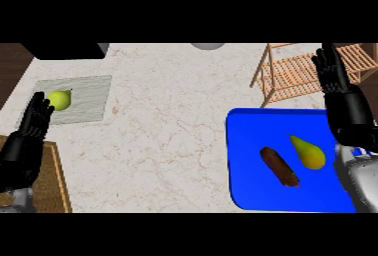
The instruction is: Pick the sweet potato from the tray and place it in the tiered shelf
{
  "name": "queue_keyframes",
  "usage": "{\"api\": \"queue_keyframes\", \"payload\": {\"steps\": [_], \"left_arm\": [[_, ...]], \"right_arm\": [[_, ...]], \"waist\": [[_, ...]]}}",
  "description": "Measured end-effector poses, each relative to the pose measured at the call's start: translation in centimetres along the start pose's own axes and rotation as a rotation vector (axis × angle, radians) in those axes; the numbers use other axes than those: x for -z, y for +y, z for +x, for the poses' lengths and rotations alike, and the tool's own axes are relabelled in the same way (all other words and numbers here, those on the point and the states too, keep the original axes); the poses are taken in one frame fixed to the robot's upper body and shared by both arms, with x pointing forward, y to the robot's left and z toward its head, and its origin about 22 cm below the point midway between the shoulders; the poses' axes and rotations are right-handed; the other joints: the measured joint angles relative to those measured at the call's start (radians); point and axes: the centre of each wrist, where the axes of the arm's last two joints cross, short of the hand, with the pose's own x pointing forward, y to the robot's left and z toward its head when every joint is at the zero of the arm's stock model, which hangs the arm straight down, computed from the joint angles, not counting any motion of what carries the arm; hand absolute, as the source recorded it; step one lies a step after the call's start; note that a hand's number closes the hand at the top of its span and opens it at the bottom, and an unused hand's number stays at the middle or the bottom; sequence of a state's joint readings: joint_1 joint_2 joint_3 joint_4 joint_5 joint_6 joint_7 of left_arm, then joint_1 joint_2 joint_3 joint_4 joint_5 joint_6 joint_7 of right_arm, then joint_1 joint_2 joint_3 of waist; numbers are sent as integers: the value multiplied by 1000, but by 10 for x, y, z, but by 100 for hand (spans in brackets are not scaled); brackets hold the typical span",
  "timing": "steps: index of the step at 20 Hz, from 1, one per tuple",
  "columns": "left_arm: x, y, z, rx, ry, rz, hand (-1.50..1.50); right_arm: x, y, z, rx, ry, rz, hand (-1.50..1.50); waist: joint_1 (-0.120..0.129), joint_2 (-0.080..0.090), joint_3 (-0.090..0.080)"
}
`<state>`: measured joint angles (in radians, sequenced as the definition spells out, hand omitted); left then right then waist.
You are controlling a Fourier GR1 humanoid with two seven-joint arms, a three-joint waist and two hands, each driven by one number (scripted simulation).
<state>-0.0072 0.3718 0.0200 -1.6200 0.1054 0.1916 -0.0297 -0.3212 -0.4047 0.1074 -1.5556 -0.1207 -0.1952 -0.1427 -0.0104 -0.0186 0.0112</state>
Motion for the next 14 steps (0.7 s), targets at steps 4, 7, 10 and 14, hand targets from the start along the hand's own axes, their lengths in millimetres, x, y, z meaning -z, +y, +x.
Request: {"api": "queue_keyframes", "payload": {"steps": [4,7,10,14], "left_arm": [[1,-6,5,-23,-8,-6,0],[5,-18,9,-61,1,-19,0],[8,-29,13,-97,39,-23,0],[9,-34,17,-114,61,-22,0]], "right_arm": [[-10,27,-2,-42,9,290,150],[-16,47,-3,-169,16,543,-150],[-24,63,-18,-157,104,654,-150],[-18,53,-17,-77,115,826,-150]], "waist": [[22,13,-8],[40,20,-12],[34,22,-11],[23,21,-11]]}}
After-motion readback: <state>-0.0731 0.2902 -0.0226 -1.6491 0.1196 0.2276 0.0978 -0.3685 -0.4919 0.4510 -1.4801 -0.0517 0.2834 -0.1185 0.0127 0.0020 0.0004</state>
